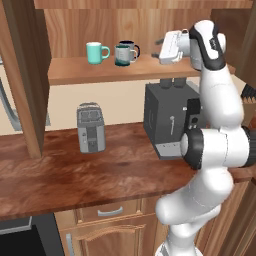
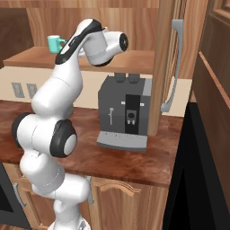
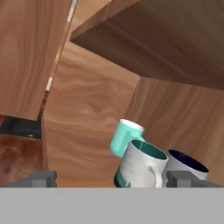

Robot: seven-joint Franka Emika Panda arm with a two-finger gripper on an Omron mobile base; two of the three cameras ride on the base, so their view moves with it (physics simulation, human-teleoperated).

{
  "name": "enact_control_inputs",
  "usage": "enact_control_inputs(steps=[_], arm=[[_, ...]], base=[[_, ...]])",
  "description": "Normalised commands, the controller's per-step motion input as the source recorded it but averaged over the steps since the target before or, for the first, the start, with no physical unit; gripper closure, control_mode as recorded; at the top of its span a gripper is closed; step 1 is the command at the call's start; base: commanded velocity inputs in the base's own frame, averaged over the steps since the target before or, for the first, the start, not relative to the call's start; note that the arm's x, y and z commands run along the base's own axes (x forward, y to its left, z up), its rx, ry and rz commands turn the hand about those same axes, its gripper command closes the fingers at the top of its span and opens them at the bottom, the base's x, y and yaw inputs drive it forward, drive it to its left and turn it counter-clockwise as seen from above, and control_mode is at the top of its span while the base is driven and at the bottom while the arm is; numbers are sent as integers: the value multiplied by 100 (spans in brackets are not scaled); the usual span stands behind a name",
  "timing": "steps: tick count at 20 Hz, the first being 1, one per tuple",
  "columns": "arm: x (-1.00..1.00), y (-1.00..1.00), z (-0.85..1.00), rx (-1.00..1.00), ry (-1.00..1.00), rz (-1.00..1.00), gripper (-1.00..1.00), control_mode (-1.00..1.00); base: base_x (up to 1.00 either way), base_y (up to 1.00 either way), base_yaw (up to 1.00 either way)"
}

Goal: Pick the mug on the counter and place it in the cabinet with the handle facing the right, like the mugs already inside.

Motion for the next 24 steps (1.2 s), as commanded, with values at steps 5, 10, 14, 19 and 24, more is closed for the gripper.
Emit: enact_control_inputs(steps=[5,10,14,19,24], arm=[[-58,-13,8,0,-3,0,-100,-100],[-60,-12,4,0,-1,0,-100,-100],[-63,-14,1,0,-1,0,-100,-100],[-67,-15,0,0,-3,0,-100,-100],[-77,-17,0,0,-10,-4,-100,-100]], base=[[0,0,0],[0,0,0],[0,0,0],[0,0,0],[0,0,0]])
